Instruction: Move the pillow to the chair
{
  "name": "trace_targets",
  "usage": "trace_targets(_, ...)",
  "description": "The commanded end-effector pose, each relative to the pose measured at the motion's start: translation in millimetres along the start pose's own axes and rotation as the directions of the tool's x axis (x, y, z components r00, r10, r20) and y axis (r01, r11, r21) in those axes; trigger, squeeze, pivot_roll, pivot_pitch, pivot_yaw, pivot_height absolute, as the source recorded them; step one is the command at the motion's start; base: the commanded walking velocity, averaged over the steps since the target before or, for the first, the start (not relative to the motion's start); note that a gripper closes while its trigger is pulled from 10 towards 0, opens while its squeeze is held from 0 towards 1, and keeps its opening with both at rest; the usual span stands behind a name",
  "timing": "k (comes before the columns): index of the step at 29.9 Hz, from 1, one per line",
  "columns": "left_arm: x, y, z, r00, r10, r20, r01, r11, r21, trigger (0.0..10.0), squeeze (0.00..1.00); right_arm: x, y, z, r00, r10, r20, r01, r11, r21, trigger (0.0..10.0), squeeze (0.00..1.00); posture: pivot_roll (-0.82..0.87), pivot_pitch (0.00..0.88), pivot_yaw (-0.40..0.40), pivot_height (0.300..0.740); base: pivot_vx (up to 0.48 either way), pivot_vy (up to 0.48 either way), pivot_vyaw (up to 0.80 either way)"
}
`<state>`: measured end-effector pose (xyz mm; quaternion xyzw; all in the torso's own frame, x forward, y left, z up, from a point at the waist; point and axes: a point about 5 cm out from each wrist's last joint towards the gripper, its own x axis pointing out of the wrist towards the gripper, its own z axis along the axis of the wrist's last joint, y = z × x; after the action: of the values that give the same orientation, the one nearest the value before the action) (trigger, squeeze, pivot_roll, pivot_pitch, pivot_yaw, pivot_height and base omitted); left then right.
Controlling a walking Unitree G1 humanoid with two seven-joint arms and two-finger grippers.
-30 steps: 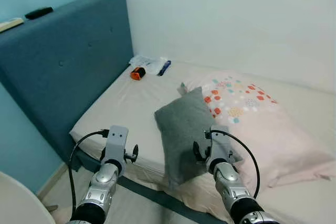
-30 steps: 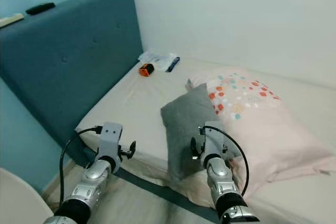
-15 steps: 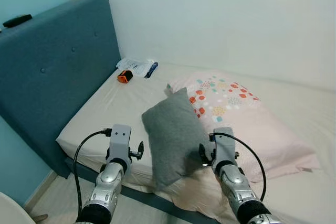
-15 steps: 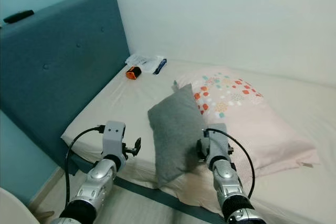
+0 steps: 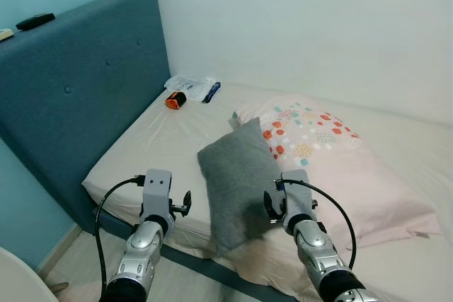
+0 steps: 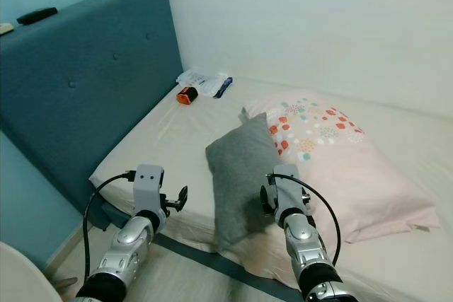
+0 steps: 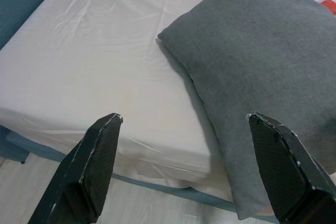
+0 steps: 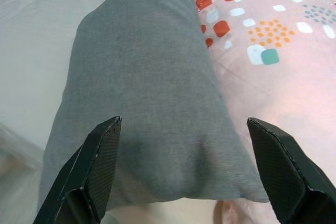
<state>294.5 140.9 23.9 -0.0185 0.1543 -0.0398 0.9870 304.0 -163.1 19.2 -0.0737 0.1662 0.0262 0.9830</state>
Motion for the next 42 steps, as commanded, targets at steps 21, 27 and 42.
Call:
trace_targets(21,-0.6,7.8,1.5,0.999,0.045,0.015,-0.045,0.999,0.016,10.0,0.0,-1.0,1.7,-0.8,1.0,0.011,0.005,-0.011,0.999,-0.03,10.0,0.0,-0.09,0.01,0.015,0.72,0.216,0.0,0.0)
trace_targets(27,-0.1,9.5,2.4,0.999,0.051,0.018,-0.051,0.998,0.029,10.0,0.0,-0.5,3.4,-0.2,1.0,0.022,0.004,-0.022,0.999,-0.025,10.0,0.0,-0.09,0.012,0.016,0.72,0.0,0.0,0.0)
trace_targets(42,-0.6,11.5,0.7,0.999,0.05,0.01,-0.05,0.998,0.039,10.0,0.0,-1.9,6.0,-2.7,1.0,0.023,0.001,-0.023,1.0,0.004,10.0,0.0,-0.09,0.012,0.024,0.72,0.0,0.0,0.0)
